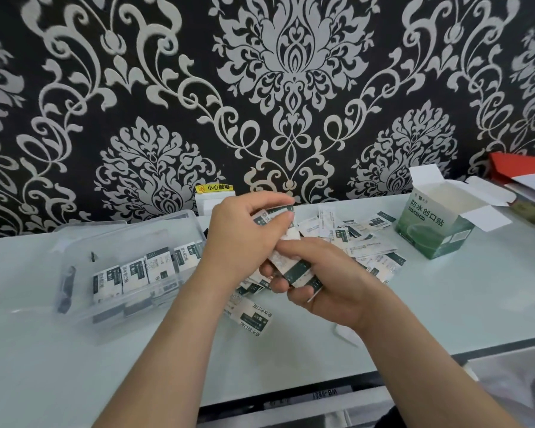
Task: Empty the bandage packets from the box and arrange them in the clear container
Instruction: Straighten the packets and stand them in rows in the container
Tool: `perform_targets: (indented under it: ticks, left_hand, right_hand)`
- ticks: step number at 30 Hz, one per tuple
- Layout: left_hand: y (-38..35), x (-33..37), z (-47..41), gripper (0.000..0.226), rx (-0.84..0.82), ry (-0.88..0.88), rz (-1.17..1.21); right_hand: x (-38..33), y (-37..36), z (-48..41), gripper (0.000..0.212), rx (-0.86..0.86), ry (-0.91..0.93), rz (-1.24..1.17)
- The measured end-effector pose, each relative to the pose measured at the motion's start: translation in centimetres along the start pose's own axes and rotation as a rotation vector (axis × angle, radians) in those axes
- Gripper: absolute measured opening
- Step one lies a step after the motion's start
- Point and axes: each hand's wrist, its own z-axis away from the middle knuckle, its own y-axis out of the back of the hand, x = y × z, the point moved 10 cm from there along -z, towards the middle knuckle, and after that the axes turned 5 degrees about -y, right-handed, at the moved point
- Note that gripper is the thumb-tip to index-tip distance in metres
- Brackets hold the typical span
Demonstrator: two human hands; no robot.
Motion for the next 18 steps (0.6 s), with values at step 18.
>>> perform_targets:
  ticks: [18]
  left_hand:
    - [-0.5,-0.4,0.4,0.017,0.055,0.039,-0.296]
  right_hand:
    - [-0.3,4.5,0.1,0.022,0.455,0.095,-0.257]
